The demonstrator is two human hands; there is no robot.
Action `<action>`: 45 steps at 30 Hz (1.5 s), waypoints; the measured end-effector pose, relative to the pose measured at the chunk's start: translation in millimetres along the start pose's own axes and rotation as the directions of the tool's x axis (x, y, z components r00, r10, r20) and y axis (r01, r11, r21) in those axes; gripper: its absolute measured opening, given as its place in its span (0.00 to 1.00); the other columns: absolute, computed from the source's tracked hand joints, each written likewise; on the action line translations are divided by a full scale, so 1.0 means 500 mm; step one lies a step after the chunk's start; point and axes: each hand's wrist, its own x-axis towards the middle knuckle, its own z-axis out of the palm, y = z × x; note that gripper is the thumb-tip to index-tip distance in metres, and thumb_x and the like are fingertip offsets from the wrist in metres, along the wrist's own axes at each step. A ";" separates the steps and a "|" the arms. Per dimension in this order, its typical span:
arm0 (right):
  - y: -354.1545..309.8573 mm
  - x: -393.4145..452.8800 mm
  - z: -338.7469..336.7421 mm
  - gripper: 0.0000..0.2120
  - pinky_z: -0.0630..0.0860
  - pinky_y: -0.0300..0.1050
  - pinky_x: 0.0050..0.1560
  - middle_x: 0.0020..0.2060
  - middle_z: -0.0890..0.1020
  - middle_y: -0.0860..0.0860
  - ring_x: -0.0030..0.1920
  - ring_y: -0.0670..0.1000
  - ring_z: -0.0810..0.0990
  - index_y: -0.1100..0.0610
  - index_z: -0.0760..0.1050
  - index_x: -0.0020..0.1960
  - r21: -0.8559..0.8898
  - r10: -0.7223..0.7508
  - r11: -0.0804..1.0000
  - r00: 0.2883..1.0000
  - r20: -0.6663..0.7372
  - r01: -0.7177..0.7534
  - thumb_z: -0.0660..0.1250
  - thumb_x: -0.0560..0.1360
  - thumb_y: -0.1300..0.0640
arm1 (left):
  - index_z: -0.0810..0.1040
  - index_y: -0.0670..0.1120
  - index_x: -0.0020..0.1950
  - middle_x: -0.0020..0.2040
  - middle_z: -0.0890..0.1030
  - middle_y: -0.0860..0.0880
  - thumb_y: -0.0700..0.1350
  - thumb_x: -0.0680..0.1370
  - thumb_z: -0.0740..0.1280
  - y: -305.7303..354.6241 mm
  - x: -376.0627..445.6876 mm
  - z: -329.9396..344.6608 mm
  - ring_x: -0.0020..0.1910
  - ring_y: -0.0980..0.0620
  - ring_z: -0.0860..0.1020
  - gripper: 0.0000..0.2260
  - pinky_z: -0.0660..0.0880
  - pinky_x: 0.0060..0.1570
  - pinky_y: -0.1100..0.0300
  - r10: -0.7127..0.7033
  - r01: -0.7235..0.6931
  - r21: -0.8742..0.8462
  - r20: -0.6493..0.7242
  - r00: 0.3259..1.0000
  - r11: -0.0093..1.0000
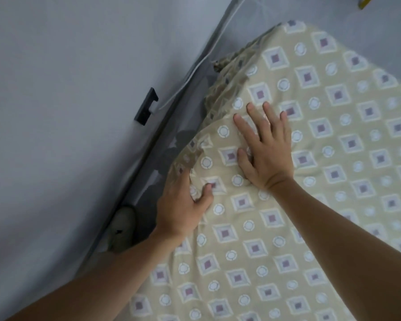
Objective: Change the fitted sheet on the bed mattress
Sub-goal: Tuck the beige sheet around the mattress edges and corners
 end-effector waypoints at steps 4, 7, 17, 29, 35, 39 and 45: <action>0.006 0.006 0.005 0.32 0.52 0.70 0.80 0.83 0.62 0.54 0.83 0.64 0.56 0.50 0.65 0.82 0.012 -0.005 1.000 1.000 -0.002 0.005 0.60 0.80 0.44 | 0.71 0.52 0.73 0.66 0.82 0.47 0.64 0.76 0.64 -0.002 0.003 0.011 0.62 0.43 0.81 0.29 0.79 0.52 0.51 -0.034 0.035 0.072 -0.005 0.999 0.997; 0.009 0.004 0.012 0.31 0.53 0.70 0.80 0.83 0.62 0.54 0.83 0.64 0.57 0.50 0.65 0.82 -0.019 -0.001 1.000 1.000 -0.010 0.001 0.57 0.80 0.43 | 0.71 0.53 0.74 0.66 0.81 0.49 0.64 0.75 0.63 0.004 0.005 0.009 0.59 0.43 0.81 0.30 0.79 0.50 0.51 -0.055 0.054 0.081 0.011 0.998 0.995; 0.008 0.006 0.020 0.32 0.54 0.71 0.79 0.83 0.63 0.54 0.83 0.64 0.56 0.49 0.65 0.82 -0.039 0.001 0.999 0.998 0.067 0.002 0.57 0.80 0.42 | 0.72 0.51 0.74 0.64 0.81 0.46 0.65 0.73 0.61 -0.005 0.025 0.028 0.60 0.41 0.80 0.32 0.79 0.53 0.48 -0.127 0.123 0.133 0.022 0.992 0.983; -0.033 0.126 -0.081 0.26 0.55 0.66 0.79 0.69 0.76 0.57 0.74 0.61 0.70 0.52 0.76 0.73 -0.014 -0.252 0.964 0.931 0.263 0.264 0.59 0.80 0.42 | 0.77 0.57 0.68 0.65 0.80 0.54 0.59 0.85 0.56 -0.005 0.065 -0.011 0.66 0.52 0.78 0.16 0.75 0.66 0.43 -0.069 0.120 -0.427 0.131 0.989 0.896; -0.081 0.284 -0.034 0.31 0.71 0.48 0.44 0.30 0.72 0.49 0.38 0.54 0.75 0.57 0.71 0.35 -0.115 -0.336 0.838 0.669 0.663 0.534 0.39 0.78 0.40 | 0.80 0.49 0.47 0.51 0.82 0.44 0.54 0.83 0.59 -0.077 0.283 0.012 0.53 0.43 0.80 0.14 0.74 0.52 0.52 -0.400 0.466 -0.277 0.263 0.878 0.840; -0.080 0.282 -0.036 0.27 0.69 0.44 0.40 0.32 0.74 0.52 0.35 0.55 0.76 0.55 0.60 0.32 -0.044 -0.447 0.794 0.632 0.633 0.606 0.27 0.65 0.41 | 0.79 0.39 0.68 0.67 0.79 0.35 0.49 0.86 0.59 -0.130 0.308 0.035 0.67 0.35 0.78 0.19 0.76 0.63 0.49 -0.540 0.669 -0.179 0.461 0.705 0.721; -0.098 0.262 -0.103 0.24 0.61 0.45 0.33 0.29 0.73 0.50 0.28 0.51 0.67 0.55 0.66 0.32 -0.057 -0.439 0.825 0.701 0.561 0.563 0.37 0.73 0.46 | 0.79 0.44 0.72 0.72 0.78 0.47 0.67 0.81 0.63 -0.117 0.254 0.073 0.71 0.47 0.76 0.31 0.69 0.75 0.51 -0.335 0.674 -0.274 0.703 0.627 0.686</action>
